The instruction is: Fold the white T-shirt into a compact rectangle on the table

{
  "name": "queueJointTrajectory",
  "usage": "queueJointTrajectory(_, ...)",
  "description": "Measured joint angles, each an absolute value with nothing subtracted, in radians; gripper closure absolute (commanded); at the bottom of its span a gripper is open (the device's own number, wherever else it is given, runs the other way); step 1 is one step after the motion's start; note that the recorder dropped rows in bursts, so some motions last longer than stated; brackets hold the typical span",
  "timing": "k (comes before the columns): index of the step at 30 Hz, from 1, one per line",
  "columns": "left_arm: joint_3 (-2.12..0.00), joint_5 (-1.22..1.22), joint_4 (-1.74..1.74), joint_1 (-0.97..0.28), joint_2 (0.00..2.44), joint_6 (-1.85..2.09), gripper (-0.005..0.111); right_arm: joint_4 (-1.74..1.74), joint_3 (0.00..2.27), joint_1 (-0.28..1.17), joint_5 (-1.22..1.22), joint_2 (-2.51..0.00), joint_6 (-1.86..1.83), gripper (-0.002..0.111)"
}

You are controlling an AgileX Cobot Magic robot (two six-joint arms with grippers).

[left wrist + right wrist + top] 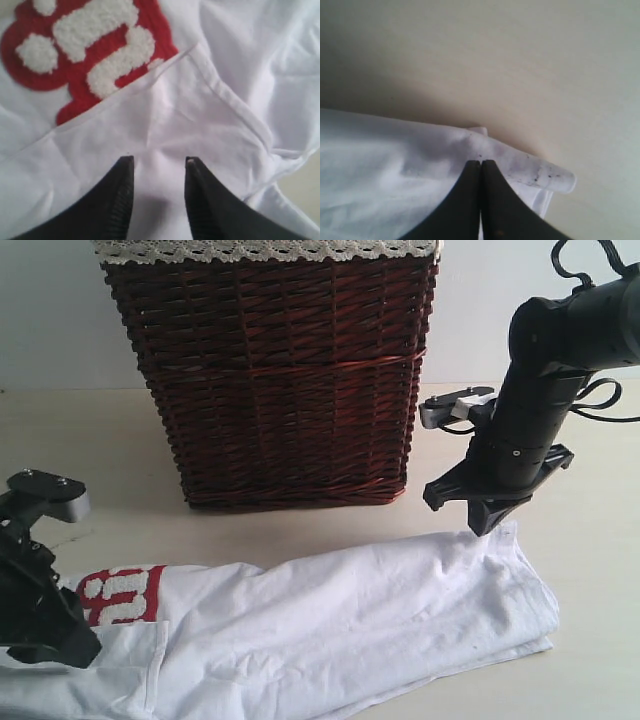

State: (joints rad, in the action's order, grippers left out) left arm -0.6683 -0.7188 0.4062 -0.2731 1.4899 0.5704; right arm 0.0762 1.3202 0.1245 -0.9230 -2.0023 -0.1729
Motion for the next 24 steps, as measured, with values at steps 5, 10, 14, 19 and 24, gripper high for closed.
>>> queueJointTrajectory(5, -0.738, -0.704, 0.5, -0.271, 1.563, 0.877, 0.065, 0.078, 1.32, 0.125, -0.923, -2.002, -0.173, 0.108)
queueJointTrajectory(10, -0.766, -0.652, 0.478, -0.271, 1.61, 1.165, 0.068, 0.078, 1.32, 0.125, -0.923, -2.002, -0.173, 0.108)
queueJointTrajectory(14, -0.754, -0.701, 0.454, -0.271, 1.665, 1.323, 0.068, 0.078, 1.32, 0.125, -0.923, -2.002, -0.178, 0.108)
queueJointTrajectory(19, -0.749, -0.607, 0.438, -0.271, 1.678, 1.391, 0.067, 0.083, 1.32, 0.125, -0.923, -2.002, -0.191, 0.108)
queueJointTrajectory(24, -0.749, -0.648, 0.432, -0.271, 1.718, 1.432, 0.067, 0.092, 1.32, 0.125, -0.923, -2.002, -0.195, 0.108)
